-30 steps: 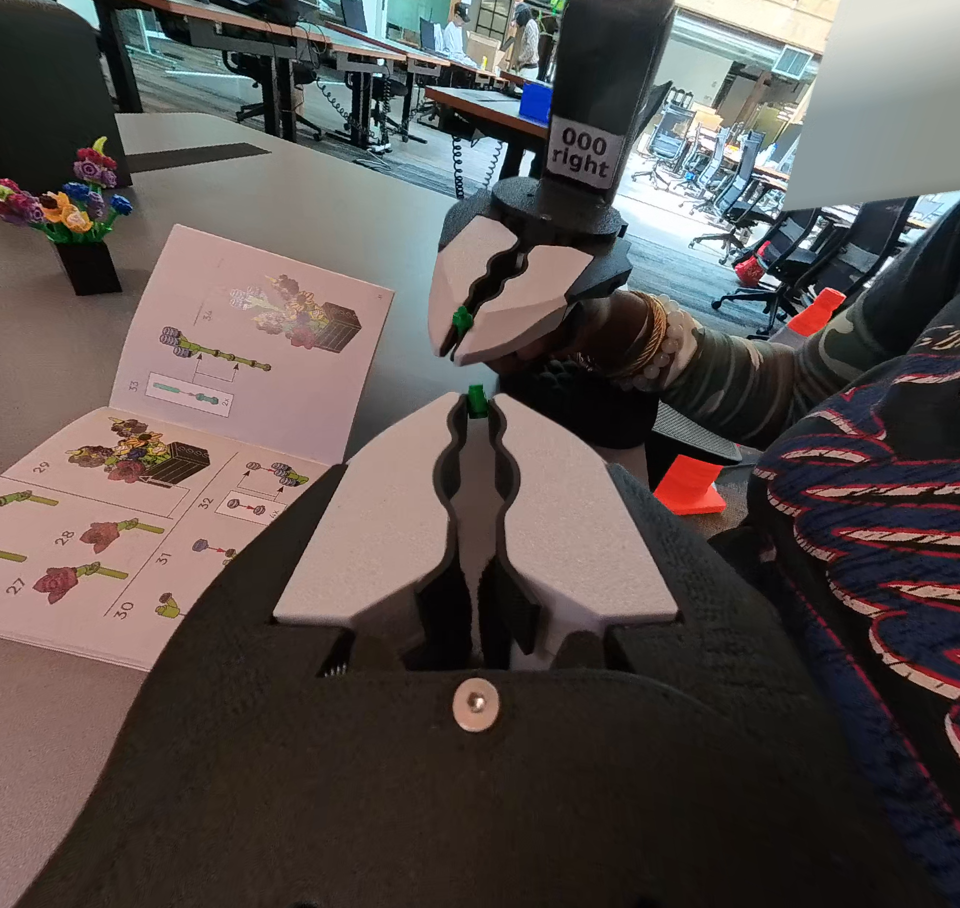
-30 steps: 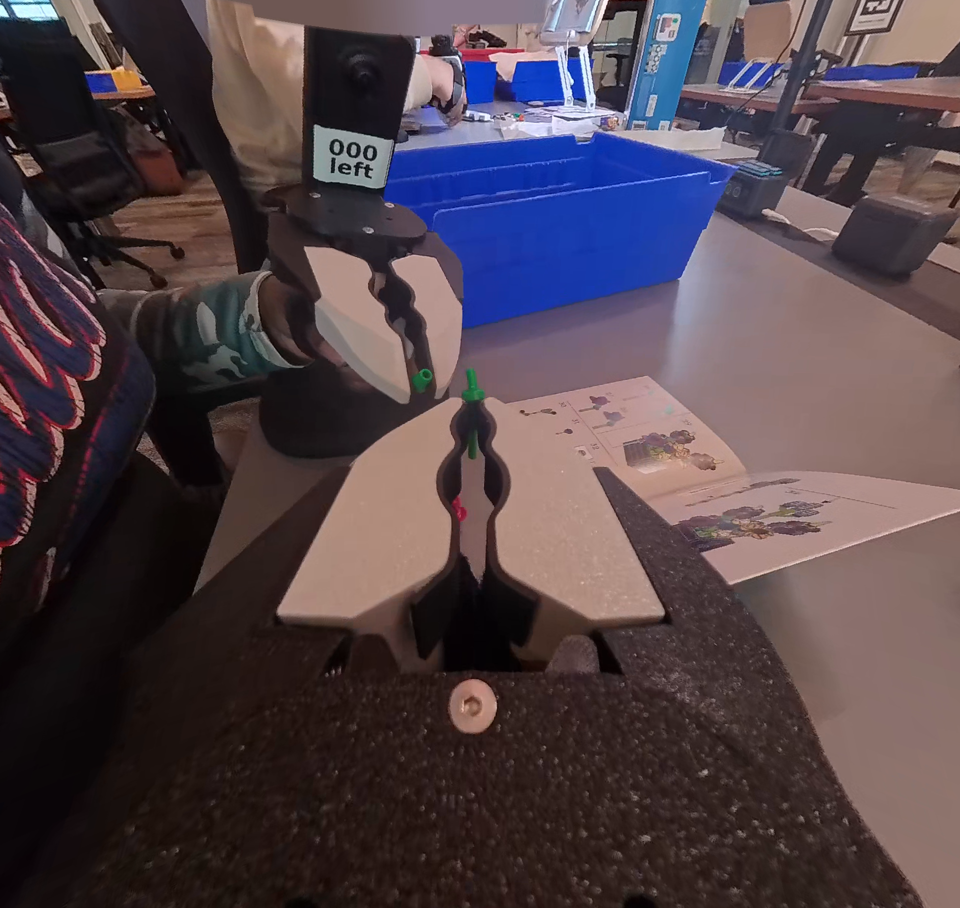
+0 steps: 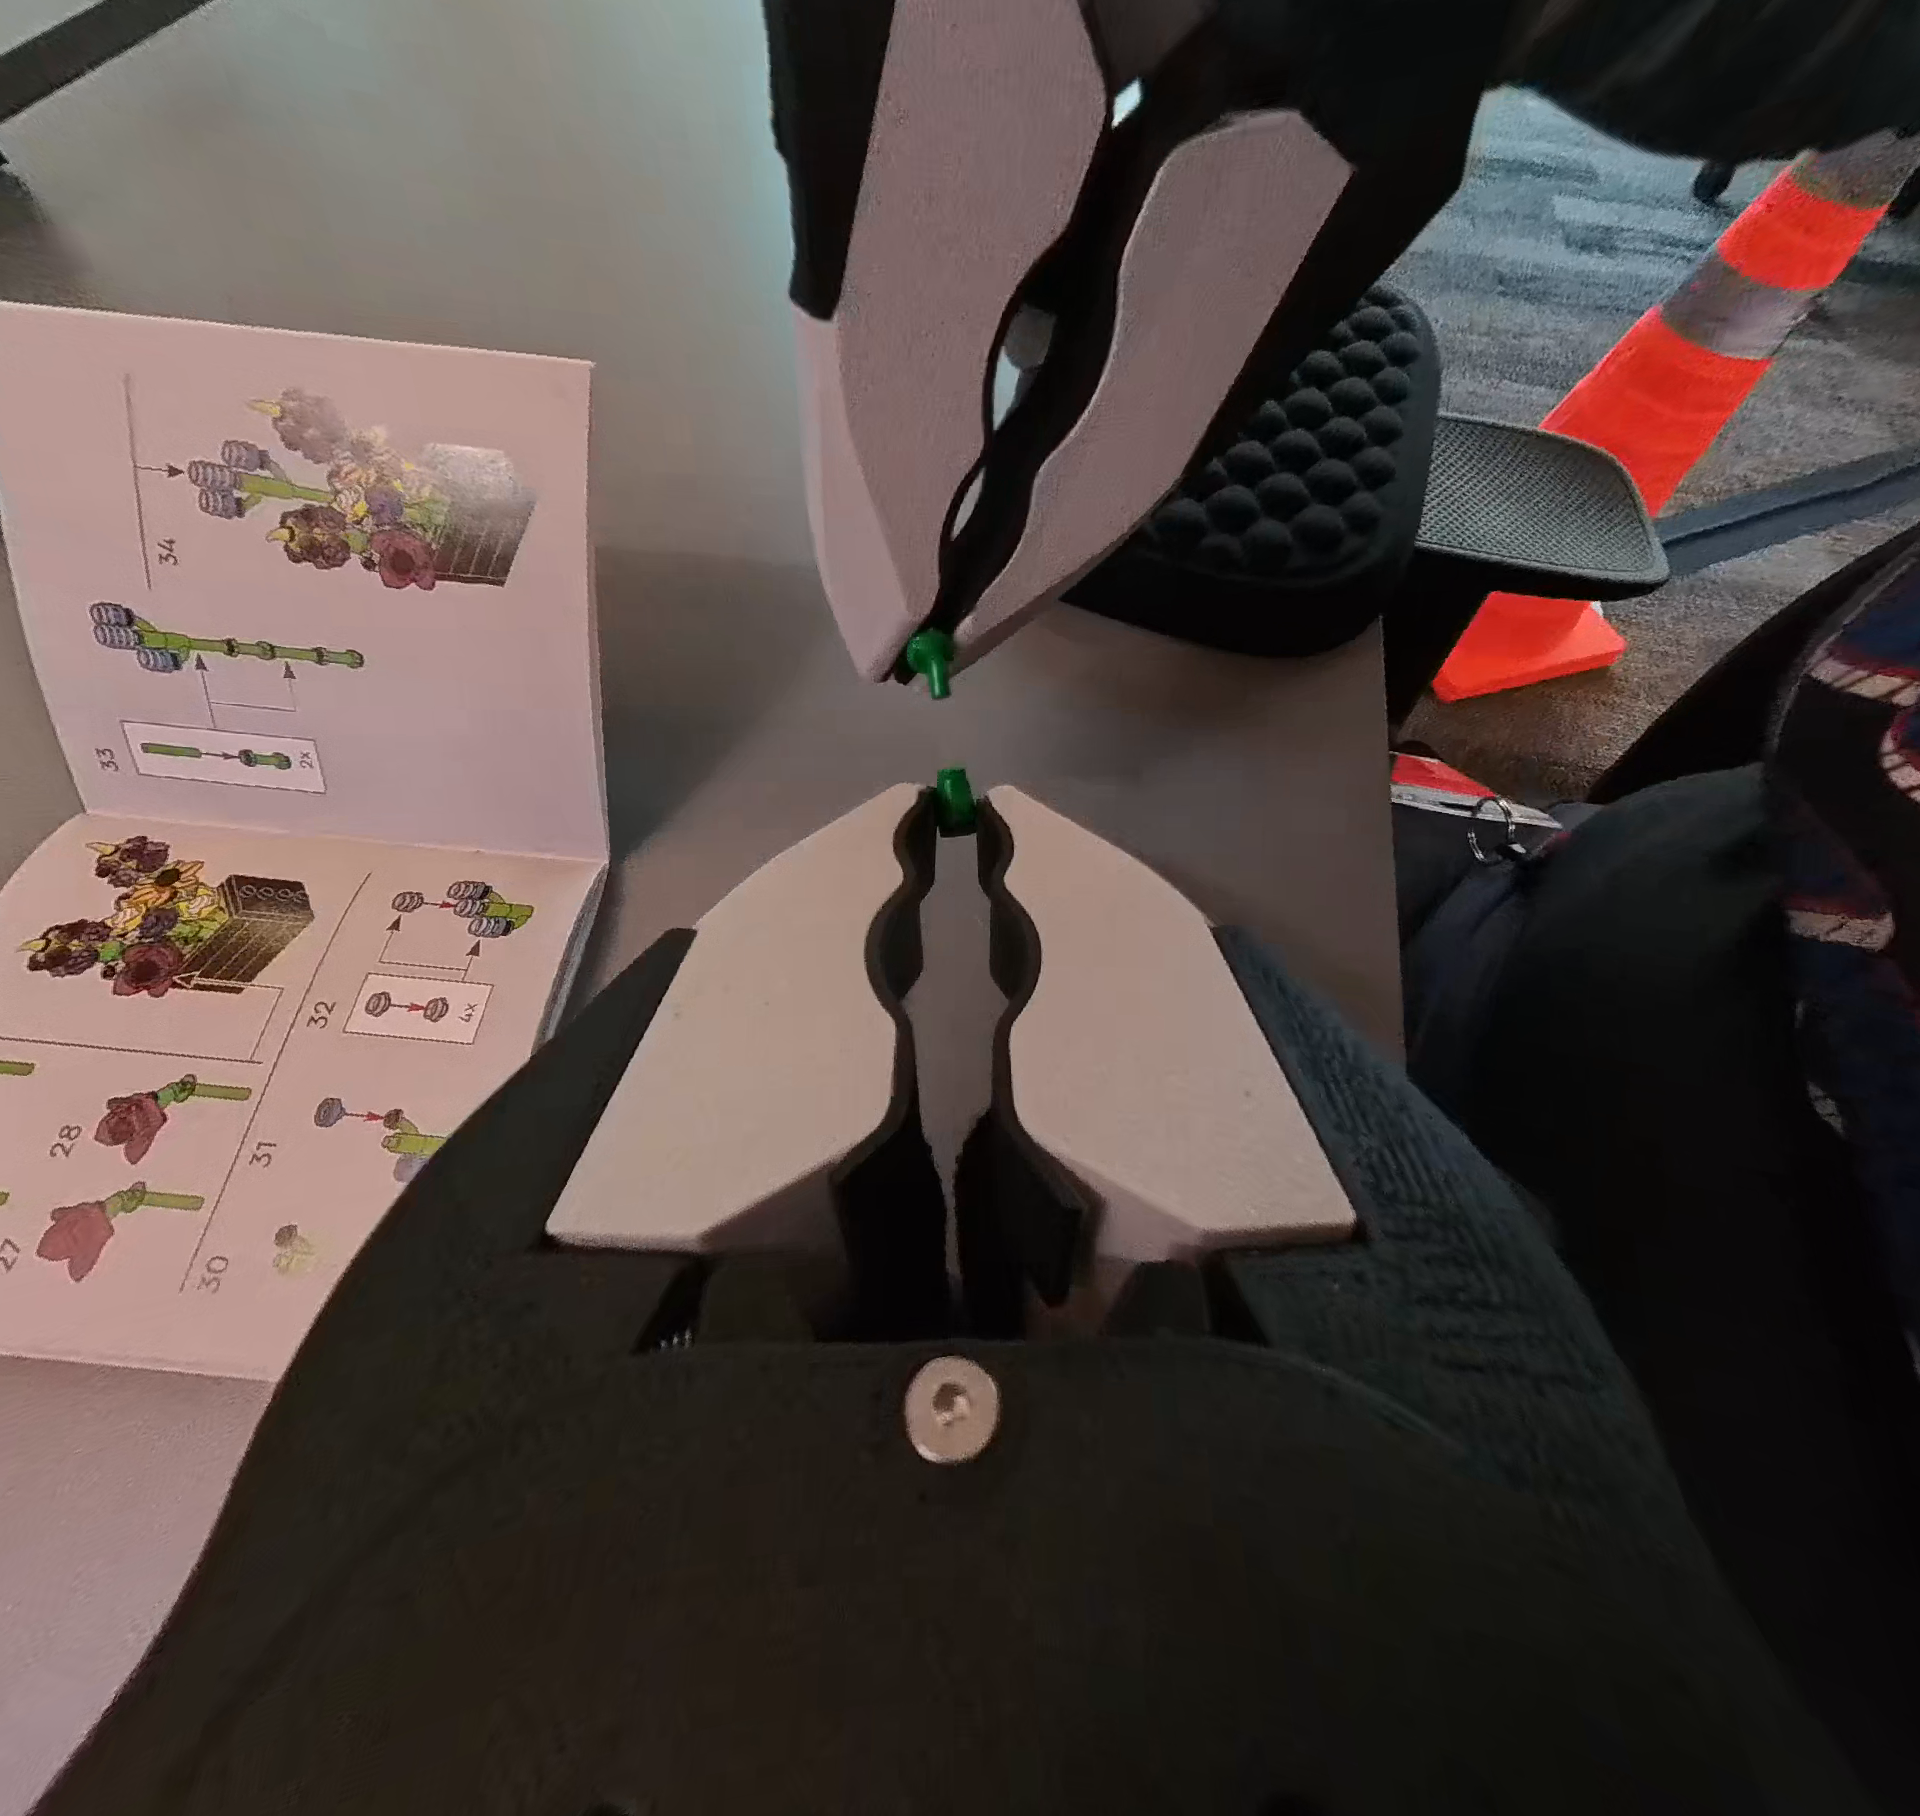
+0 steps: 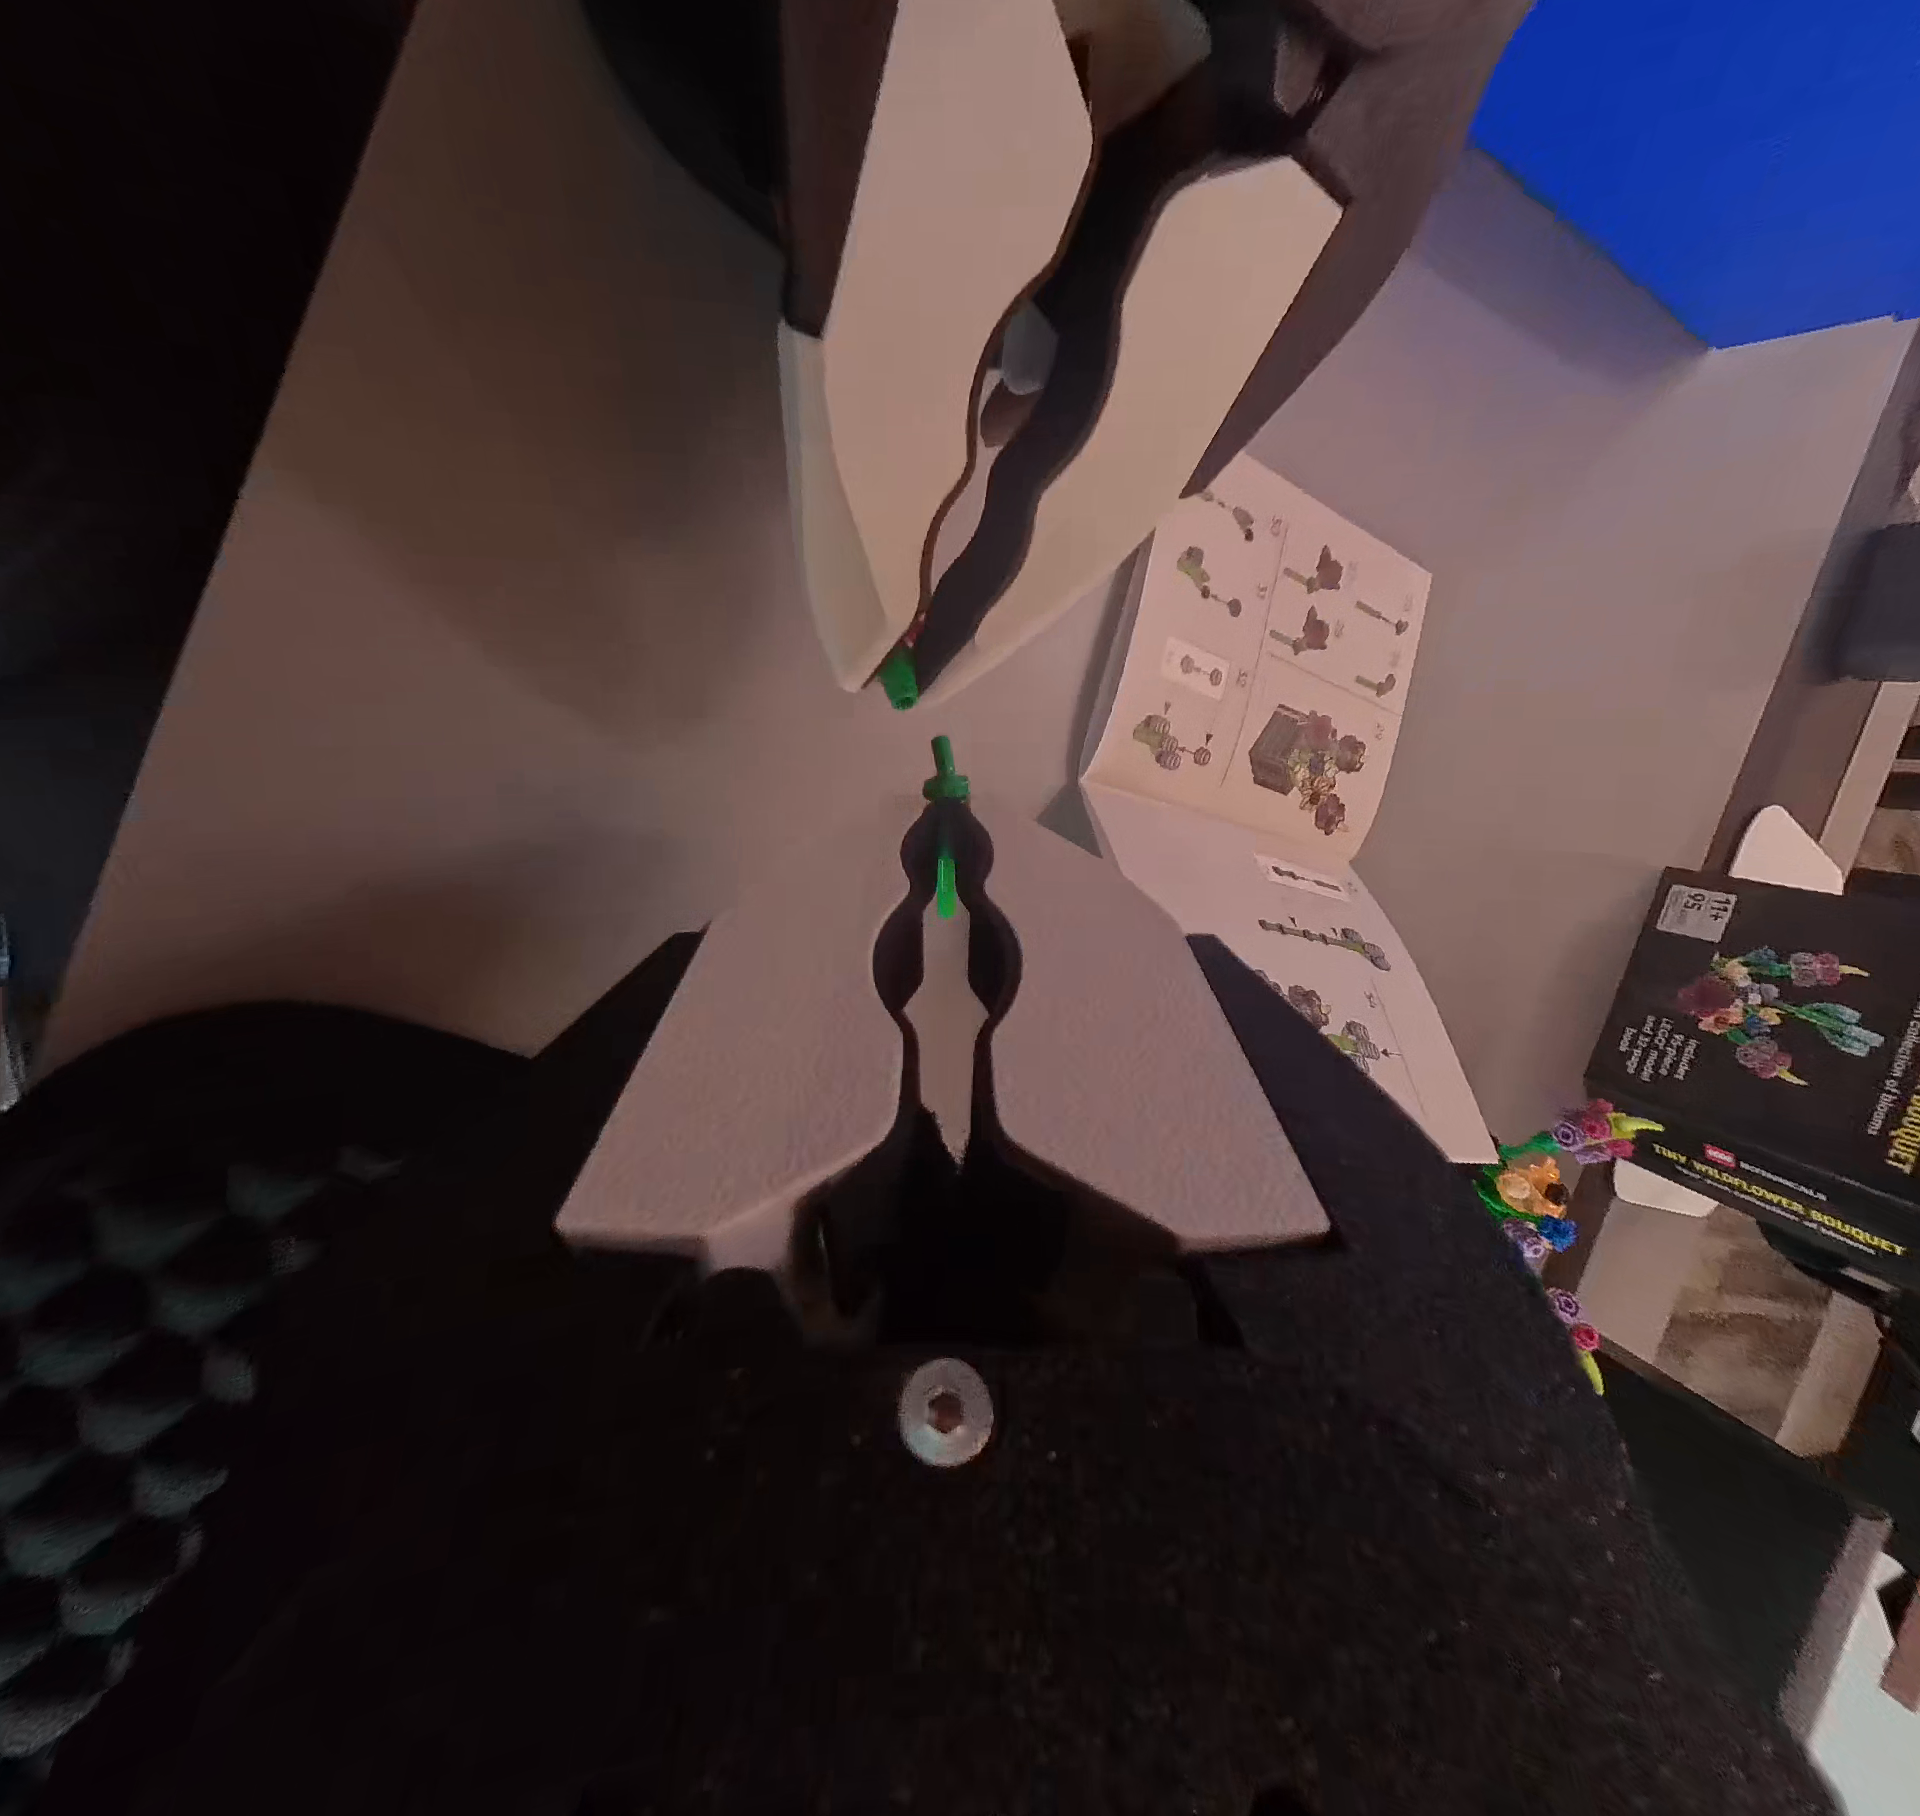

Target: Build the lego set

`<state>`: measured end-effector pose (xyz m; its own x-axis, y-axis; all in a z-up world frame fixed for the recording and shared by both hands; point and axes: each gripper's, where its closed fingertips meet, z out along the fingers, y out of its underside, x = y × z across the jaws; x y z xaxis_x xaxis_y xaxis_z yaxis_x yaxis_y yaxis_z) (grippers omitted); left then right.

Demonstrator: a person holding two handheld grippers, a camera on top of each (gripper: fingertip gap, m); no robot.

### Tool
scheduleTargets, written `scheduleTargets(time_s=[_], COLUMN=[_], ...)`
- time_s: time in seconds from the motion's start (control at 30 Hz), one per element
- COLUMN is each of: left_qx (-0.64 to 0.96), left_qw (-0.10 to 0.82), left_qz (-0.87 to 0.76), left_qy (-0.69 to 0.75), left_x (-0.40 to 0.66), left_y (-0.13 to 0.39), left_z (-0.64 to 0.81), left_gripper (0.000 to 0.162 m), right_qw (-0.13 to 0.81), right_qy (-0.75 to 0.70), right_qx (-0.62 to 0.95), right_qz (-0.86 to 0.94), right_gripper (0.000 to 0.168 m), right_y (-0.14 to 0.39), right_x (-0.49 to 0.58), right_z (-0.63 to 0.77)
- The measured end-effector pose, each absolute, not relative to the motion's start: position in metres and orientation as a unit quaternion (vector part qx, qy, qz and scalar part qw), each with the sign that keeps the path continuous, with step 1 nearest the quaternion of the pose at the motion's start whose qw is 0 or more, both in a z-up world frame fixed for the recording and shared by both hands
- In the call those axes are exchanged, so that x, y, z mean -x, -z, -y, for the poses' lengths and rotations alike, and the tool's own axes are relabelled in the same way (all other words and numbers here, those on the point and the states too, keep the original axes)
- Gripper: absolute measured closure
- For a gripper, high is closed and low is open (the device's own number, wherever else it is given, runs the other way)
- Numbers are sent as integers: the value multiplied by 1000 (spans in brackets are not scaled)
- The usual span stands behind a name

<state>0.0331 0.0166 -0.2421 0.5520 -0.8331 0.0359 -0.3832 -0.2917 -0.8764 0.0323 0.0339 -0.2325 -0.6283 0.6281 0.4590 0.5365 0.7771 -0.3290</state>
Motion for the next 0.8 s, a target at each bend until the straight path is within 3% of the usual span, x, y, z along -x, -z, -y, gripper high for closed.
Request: scheduleTargets(time_s=[0.8], left_qx=[775], left_qw=[426], left_qz=[-384], left_qy=[264], left_x=[-31], left_y=[245], left_z=[-19], left_gripper=[155], right_qw=[257], right_qy=[-19], right_qx=[303], right_qz=[917], right_gripper=[166], right_y=[247], right_x=[-28], right_z=[-34])
